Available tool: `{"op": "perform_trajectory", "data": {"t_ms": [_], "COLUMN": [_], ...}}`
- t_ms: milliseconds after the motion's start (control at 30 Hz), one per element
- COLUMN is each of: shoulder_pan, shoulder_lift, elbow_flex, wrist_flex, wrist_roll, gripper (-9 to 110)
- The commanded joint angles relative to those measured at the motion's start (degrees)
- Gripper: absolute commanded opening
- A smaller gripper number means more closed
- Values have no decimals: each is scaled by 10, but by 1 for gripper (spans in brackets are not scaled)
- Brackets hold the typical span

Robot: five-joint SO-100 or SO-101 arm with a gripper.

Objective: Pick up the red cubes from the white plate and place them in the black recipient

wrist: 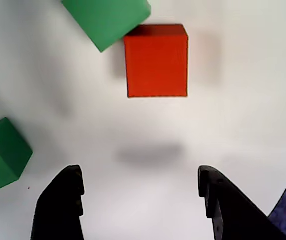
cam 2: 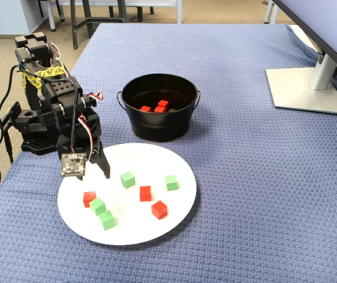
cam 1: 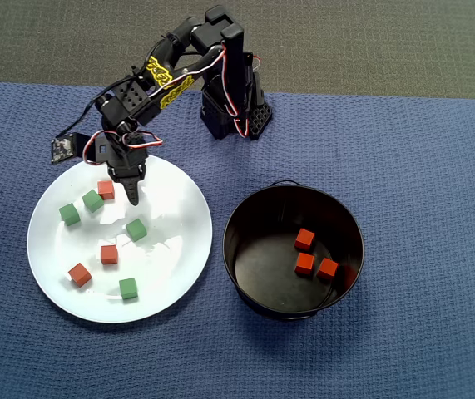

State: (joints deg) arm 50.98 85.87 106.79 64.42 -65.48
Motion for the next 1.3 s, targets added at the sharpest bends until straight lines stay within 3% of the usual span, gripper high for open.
{"op": "perform_trajectory", "data": {"t_ms": [0,400,733,933,1267], "shoulder_pan": [21,37,51,56,57], "shoulder_lift": [-10,-84,-118,-127,-126], "elbow_flex": [-41,-113,-173,-184,-167], "wrist_flex": [-31,-36,-18,-19,-29], "wrist_roll": [-45,-22,-67,-87,-104], "gripper": [23,22,22,14,11]}}
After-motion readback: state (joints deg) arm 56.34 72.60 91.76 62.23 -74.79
